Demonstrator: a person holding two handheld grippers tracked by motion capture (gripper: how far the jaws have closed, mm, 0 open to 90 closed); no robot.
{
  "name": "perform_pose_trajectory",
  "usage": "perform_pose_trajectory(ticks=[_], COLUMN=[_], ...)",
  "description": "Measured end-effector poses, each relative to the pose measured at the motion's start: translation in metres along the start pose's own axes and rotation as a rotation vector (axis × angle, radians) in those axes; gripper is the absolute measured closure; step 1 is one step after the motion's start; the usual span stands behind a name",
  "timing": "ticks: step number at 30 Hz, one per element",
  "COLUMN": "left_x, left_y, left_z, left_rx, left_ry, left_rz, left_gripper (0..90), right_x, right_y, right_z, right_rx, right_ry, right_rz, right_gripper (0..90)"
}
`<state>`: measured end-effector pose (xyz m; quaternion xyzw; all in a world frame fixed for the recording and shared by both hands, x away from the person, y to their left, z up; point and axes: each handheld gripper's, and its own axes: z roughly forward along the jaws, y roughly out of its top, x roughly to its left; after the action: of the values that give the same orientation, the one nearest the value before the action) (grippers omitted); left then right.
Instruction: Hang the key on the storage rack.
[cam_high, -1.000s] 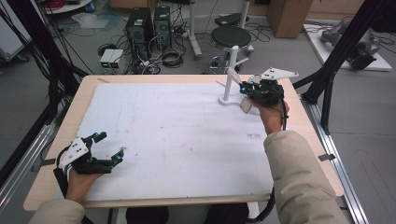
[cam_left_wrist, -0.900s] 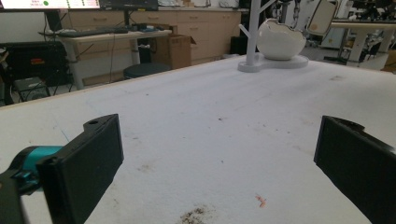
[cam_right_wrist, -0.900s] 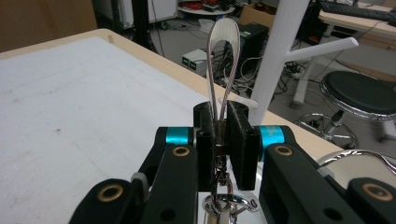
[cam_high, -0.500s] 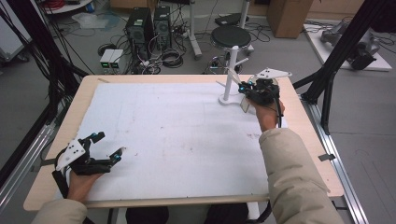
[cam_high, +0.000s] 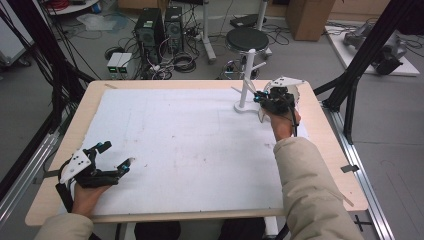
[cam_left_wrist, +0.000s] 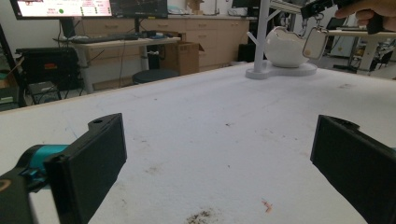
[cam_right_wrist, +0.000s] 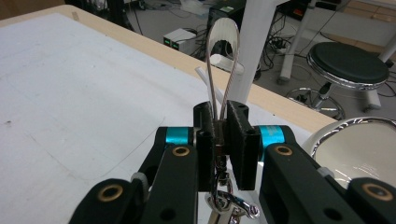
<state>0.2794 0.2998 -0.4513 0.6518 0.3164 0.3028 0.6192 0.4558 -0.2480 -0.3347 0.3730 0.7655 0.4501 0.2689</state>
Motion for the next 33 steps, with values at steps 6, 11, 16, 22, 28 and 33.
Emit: perform_pose_trajectory(ticks=[6, 11, 16, 22, 28, 33], left_x=[0.001, 0.001, 0.001, 0.001, 0.001, 0.001], left_y=[0.0, 0.0, 0.0, 0.0, 0.0, 0.0], left_z=[0.0, -0.001, -0.001, -0.001, -0.001, -0.001], left_rx=[-0.003, -0.007, -0.007, -0.01, -0.006, -0.01], left_ry=[-0.003, -0.003, -0.002, 0.0, 0.002, 0.001], left_rz=[-0.002, -0.004, -0.003, -0.01, -0.006, -0.011], left_gripper=[2.4, 2.4, 2.4, 2.4, 2.4, 2.4], right_x=[0.002, 0.001, 0.0, -0.001, -0.002, -0.002], right_y=[-0.001, -0.004, -0.01, -0.016, -0.019, -0.021], right_z=[0.007, 0.012, 0.015, 0.02, 0.025, 0.029], right_rx=[0.016, 0.039, 0.039, 0.052, 0.079, 0.106], right_ry=[-0.016, -0.031, -0.043, -0.04, -0.033, -0.019], right_rz=[-0.002, 0.006, 0.024, 0.041, 0.072, 0.101], right_gripper=[82.3, 82.4, 82.3, 82.2, 81.9, 80.5])
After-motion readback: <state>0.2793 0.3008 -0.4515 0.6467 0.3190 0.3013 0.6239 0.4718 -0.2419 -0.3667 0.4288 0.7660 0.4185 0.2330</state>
